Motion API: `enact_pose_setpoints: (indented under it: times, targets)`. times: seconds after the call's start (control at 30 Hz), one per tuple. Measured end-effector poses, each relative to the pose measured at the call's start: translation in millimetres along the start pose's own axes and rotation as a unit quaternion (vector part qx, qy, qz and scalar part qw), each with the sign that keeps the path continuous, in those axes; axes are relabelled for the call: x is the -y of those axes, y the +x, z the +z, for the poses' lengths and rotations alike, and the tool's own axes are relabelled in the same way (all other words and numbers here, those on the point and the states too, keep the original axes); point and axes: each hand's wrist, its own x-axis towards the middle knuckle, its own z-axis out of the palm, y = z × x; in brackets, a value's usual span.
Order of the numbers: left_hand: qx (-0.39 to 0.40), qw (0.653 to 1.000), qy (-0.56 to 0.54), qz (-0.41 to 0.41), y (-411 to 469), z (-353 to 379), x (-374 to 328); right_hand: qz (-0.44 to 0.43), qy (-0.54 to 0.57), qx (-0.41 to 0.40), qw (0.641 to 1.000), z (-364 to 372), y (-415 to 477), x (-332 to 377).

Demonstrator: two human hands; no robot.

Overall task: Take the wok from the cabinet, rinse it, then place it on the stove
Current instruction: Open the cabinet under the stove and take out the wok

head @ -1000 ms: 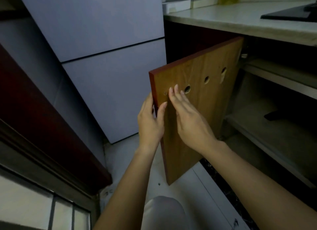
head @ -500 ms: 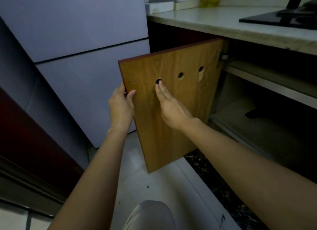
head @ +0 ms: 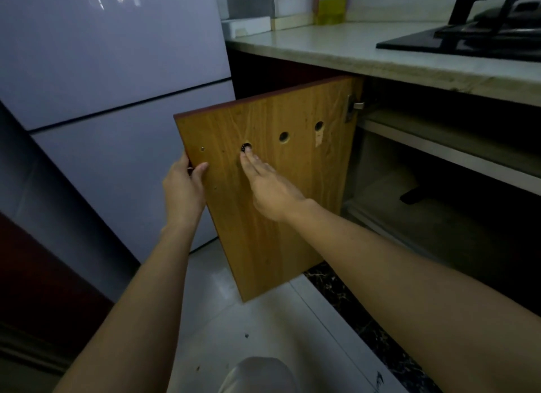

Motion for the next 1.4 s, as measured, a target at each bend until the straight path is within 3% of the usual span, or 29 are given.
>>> enact_pose_setpoints:
  times: [0.23,0.33,0.47,0.57,0.63,0.7,0.83,0.9,1.03,1.13,1.3,1.4]
  targets:
    - [0.017,0.999,0.03,-0.022,-6,-1,-8,0.001,0.022,0.01,1.0,1,-5,0]
    - [-0.028,0.999,0.037,-0.011,-20,-2,-12,-0.005,0.039,0.003,0.999,-3,-12,-4]
    - [-0.134,0.977,0.157,0.058,-45,1,-25,-0.011,0.116,-0.038,0.992,-8,-32,-14]
    - [-0.143,0.952,0.195,0.19,-60,21,-41,0.002,0.121,-0.101,0.987,-12,-57,-37]
    - [-0.097,0.936,0.202,0.272,-72,41,-57,0.02,0.115,-0.162,0.98,-18,-79,-57]
    - [0.013,0.933,0.177,0.314,-84,64,-75,0.063,0.113,-0.197,0.972,-23,-106,-83]
    - [0.307,0.901,0.157,0.265,-100,141,-109,0.264,0.167,-0.216,0.925,-21,-168,-142]
    - [0.4,0.881,0.136,0.211,-107,190,-130,0.359,0.181,-0.22,0.889,-20,-191,-172]
    - [0.439,0.873,0.098,0.189,-128,262,-168,0.473,0.314,-0.217,0.794,-19,-201,-214]
    - [0.439,0.872,0.112,0.184,-141,300,-179,0.512,0.401,-0.231,0.724,-14,-195,-232]
    - [0.436,0.894,0.062,0.086,-145,339,-184,0.545,0.421,-0.211,0.694,3,-189,-253]
    - [0.463,0.877,0.096,0.083,-143,358,-178,0.55,0.432,-0.222,0.679,8,-187,-262]
